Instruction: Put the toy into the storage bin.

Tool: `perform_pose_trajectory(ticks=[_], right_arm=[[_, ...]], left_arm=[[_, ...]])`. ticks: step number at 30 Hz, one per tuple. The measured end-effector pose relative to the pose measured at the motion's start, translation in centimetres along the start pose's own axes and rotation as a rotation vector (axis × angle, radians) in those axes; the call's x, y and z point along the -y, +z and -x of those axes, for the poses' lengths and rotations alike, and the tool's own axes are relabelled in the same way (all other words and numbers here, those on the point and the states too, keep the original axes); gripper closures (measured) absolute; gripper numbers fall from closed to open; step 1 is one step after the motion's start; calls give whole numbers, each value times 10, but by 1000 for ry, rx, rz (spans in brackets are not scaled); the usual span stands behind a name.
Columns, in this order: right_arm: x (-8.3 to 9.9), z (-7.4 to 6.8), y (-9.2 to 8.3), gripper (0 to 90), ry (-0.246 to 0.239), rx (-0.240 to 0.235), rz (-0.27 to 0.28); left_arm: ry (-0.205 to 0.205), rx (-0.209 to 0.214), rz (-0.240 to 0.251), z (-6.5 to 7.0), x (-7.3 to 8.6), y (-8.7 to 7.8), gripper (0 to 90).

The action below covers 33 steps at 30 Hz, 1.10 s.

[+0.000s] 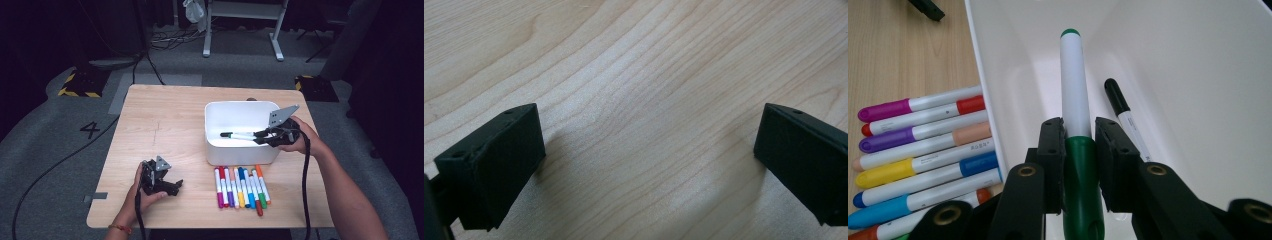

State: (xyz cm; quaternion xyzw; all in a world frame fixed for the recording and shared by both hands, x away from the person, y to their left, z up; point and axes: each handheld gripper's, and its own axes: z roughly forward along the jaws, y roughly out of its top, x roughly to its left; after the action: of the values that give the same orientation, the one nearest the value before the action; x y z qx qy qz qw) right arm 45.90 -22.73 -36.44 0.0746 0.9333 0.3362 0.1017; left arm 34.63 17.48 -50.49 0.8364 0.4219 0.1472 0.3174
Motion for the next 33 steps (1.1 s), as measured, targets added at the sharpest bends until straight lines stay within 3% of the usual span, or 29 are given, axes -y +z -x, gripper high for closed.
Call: perform_pose_trajectory(ticks=[9, 16, 25, 33], right_arm=[[0, 0, 1, 665, 15, 10, 7], [3, -2, -9, 587, 56, 66, 58], [18, -24, -50, 428, 159, 239, 182], [47, -54, -69, 405, 219, 294, 259]], left_arm=[[-1, 0, 0, 0, 0, 0, 0], [0, 0, 0, 0, 0, 0, 0], [0, -1, 0, 0, 0, 0, 0], [0, 0, 0, 0, 0, 0, 0]])
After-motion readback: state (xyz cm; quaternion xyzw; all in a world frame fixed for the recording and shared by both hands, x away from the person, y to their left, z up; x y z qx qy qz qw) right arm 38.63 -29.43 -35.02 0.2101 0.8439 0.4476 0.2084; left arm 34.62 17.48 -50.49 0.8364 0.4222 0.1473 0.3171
